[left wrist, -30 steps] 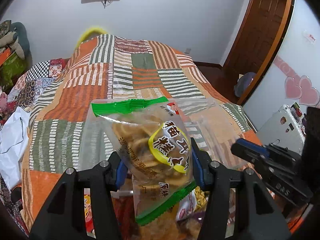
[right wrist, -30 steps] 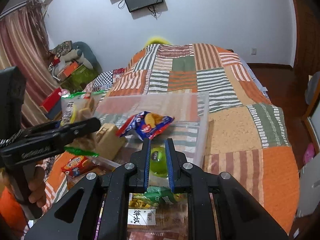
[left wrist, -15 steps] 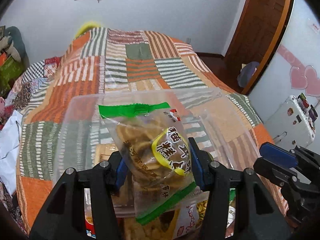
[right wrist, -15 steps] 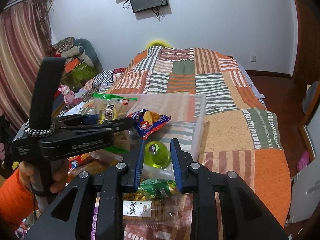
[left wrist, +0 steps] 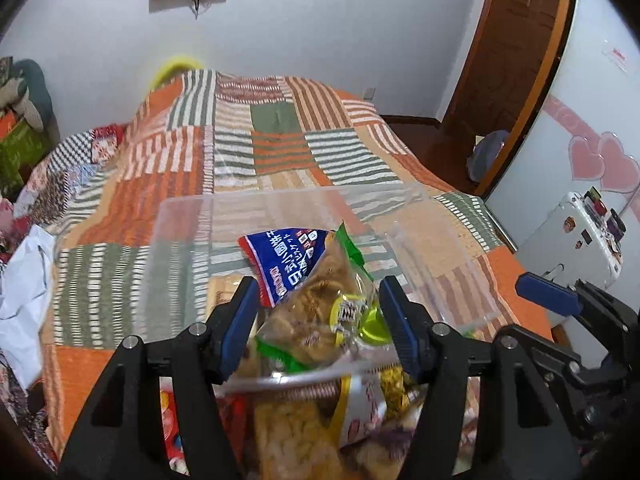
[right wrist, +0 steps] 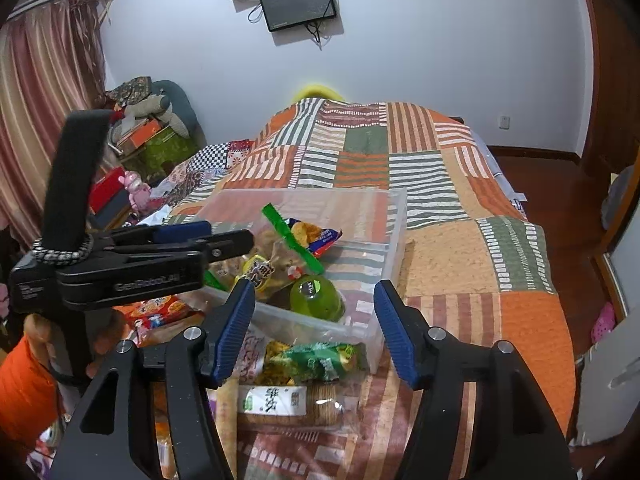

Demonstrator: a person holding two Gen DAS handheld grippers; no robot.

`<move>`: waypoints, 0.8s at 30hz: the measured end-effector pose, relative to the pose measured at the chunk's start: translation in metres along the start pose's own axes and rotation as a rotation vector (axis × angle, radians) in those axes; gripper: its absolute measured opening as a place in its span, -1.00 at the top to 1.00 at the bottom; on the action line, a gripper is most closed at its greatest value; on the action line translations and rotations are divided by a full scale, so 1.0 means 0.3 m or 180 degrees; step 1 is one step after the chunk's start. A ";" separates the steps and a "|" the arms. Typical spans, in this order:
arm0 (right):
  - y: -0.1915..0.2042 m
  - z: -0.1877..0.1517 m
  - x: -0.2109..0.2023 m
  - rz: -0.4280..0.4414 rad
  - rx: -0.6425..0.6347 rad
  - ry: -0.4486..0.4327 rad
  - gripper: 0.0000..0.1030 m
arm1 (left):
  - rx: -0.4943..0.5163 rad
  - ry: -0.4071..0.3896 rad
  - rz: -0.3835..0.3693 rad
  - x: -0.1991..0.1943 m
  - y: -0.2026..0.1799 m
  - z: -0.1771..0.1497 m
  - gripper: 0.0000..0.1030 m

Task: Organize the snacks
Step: 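Release the cookie bag and jelly cup into the box, withdraw both tools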

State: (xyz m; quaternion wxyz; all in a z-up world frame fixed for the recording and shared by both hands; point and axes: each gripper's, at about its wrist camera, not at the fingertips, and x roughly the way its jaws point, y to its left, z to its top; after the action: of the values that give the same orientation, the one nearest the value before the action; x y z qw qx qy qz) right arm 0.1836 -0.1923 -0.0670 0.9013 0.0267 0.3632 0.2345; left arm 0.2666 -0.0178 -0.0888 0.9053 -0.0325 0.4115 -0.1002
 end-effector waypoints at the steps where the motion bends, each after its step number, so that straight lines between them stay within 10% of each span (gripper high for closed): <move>1: 0.004 -0.002 -0.006 -0.0001 -0.0010 -0.0010 -0.16 | 0.0015 -0.0023 0.0012 -0.025 0.002 -0.007 -0.25; 24: 0.153 -0.203 -0.149 0.0138 -0.0187 0.0051 -0.29 | -0.0063 0.0095 0.0386 -0.311 0.075 -0.366 -0.33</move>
State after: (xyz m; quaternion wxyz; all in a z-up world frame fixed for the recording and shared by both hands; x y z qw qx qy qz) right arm 0.0964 -0.1787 -0.0729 0.8935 0.0062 0.3627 0.2648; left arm 0.1279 0.0264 -0.0954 0.9031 -0.0150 0.4271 -0.0415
